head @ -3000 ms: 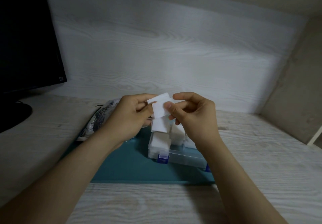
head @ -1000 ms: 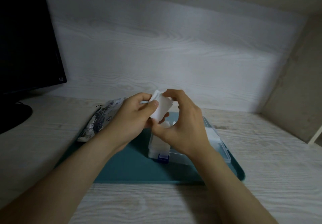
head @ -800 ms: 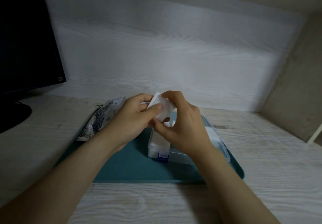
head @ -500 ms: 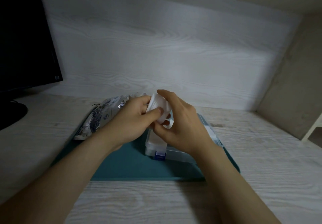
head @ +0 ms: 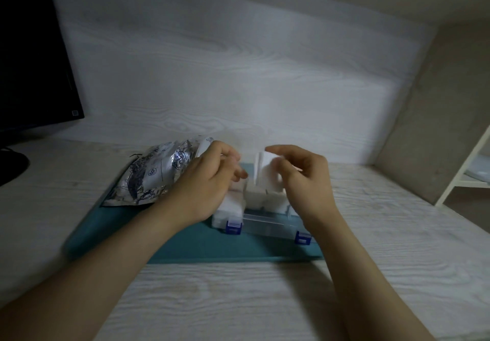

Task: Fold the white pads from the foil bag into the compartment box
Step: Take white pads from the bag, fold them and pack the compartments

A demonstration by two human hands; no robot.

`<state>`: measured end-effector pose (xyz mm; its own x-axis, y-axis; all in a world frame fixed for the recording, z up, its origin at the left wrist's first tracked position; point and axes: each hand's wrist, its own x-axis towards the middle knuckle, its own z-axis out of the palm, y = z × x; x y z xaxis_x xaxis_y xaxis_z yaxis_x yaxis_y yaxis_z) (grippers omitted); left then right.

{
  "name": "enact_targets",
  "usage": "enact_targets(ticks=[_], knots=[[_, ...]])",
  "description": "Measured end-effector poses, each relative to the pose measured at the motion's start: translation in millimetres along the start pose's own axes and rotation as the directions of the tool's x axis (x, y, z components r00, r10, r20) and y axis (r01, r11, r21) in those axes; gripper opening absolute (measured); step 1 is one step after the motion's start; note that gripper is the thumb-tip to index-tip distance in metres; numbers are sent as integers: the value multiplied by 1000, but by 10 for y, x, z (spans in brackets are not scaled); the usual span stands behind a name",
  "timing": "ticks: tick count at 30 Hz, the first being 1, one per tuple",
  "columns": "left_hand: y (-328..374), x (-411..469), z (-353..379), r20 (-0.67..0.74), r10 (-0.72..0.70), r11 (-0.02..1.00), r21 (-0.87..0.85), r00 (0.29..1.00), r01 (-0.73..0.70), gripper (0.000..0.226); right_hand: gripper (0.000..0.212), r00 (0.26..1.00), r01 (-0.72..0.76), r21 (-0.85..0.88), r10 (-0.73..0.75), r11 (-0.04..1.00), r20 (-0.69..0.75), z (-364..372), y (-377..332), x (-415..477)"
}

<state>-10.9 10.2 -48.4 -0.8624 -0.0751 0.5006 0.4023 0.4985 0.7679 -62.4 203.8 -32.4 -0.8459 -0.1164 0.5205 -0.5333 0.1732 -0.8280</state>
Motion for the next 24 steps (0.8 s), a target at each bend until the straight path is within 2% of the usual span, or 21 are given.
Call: enact_targets(ticks=[2,4,7,11,20,24], knots=[[-2,-30,-12,88,70,987,136,994,-82,25,25,999,-37,-101,36,994,-6,-85,52,-30],[11,-65,-7,176,128,954,248,976,-170,36,18,997,-49,-211,61,976,51,-123,70,-81],[19,-95,21,226,199,909,321,954,-266,34,13,988,1,-345,53,939,145,-104,67,-133],[-34,-99,43,233,211,899,336,949,-282,33,13,973,-12,-411,105,911,204,-54,47,-142],[-54,-103,92,275,193,892,352,942,-285,25,15,978,-75,-559,170,825,119,102,86,-173],[-106,-81,117,291,216,870,375,932,-319,26,16,978,-62,-666,180,743,109,150,118,-197]])
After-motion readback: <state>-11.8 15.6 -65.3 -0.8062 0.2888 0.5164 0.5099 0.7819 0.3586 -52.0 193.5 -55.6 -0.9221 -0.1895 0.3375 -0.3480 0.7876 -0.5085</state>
